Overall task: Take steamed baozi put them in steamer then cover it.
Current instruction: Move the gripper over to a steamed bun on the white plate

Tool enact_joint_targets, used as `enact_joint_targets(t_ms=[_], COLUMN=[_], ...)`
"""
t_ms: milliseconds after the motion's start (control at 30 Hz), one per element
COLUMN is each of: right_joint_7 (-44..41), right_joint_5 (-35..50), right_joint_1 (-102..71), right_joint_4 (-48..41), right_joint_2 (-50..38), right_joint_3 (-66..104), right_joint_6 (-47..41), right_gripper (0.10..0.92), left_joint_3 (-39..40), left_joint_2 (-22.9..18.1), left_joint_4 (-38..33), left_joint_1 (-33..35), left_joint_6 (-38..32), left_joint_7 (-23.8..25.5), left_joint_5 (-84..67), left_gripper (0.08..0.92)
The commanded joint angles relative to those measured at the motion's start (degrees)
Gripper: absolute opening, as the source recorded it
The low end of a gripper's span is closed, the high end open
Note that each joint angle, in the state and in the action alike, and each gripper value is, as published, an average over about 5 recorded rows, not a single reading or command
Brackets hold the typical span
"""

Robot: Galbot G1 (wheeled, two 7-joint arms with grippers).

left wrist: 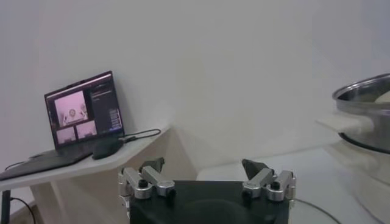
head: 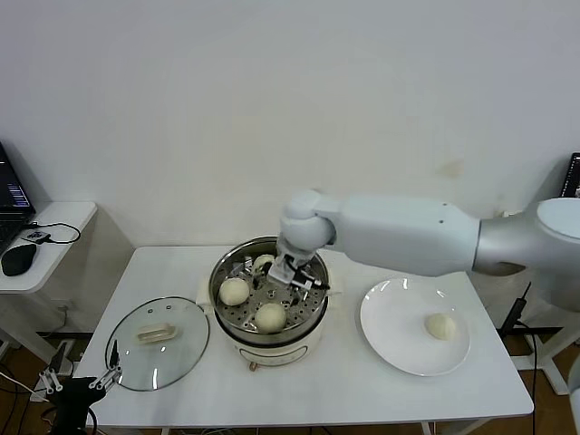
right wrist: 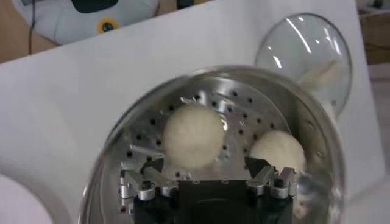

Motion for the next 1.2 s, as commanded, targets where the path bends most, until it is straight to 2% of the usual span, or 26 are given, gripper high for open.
enact_joint_targets(t_ms=[33, 267, 400, 600, 867, 1200], right_joint_7=[-3.18, -2.58, -1.98, -1.82, -1.89, -0.03], right_joint_5=[3.22, 5.74, 4.19, -2.98, -10.17, -17.05], right_joint_1=[3.93, 3.16, -3.25, -20.28, -37.17, -47.43], right_joint_4=[1.72, 5.26, 6.83, 6.97, 4.61, 1.05], right_joint_2=[-10.27, -24.44, -32.97, -41.47, -44.53, -42.16], right_joint_3=[4.44, 5.66, 8.72, 21.93, 32.76, 40.44], right_joint_6=[-11.49, -19.31, -18.38, -15.85, -12.73, -12.71], right_gripper=[0.823, 0.823, 0.823, 0.823, 0.823, 0.823], left_joint_3=[0.01, 0.44, 1.07, 2.06, 2.63, 2.58], left_joint_2=[0.45, 1.26, 1.47, 1.57, 1.38, 0.91], left_joint_4=[-0.03, 0.29, 0.57, 0.89, 1.11, 1.27], left_joint_1=[0.03, -0.68, -1.14, -1.57, -1.43, -0.66], left_joint_6=[0.07, 0.19, 0.27, 0.38, 0.42, 0.29], left_joint_7=[0.09, 0.2, 0.23, 0.24, 0.21, 0.16], left_joint_5=[-0.04, -0.11, -0.03, 0.33, 0.79, 1.15], left_gripper=[0.823, 0.823, 0.823, 0.823, 0.823, 0.823])
